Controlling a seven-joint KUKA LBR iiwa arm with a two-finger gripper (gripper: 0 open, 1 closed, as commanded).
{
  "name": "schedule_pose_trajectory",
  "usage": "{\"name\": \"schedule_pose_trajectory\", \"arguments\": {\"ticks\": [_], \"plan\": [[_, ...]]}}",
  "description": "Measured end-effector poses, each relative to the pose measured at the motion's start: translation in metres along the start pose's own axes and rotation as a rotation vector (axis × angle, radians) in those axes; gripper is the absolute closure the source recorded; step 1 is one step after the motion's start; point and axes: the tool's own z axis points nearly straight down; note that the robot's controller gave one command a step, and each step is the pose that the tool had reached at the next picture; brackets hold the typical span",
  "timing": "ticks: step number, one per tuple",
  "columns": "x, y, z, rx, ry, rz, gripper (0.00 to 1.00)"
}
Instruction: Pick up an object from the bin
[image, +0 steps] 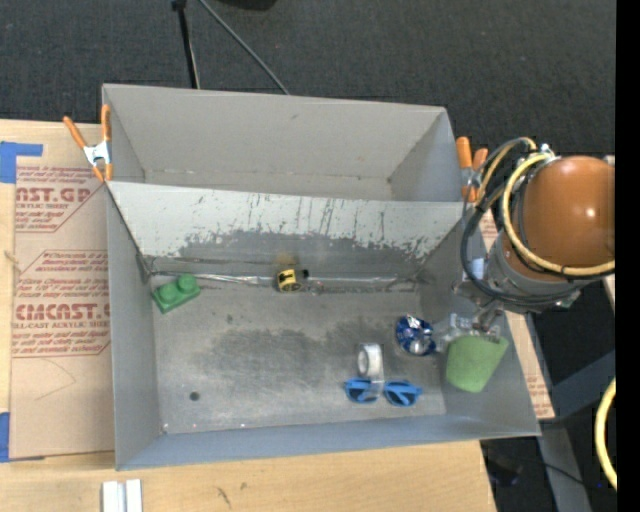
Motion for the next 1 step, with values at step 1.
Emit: {"name": "schedule_pose_trajectory", "arguments": {"ticks": [1], "plan": [[-0.01,0.0106,-0.0907,0.0,0.0,-0.031,1.0]]}}
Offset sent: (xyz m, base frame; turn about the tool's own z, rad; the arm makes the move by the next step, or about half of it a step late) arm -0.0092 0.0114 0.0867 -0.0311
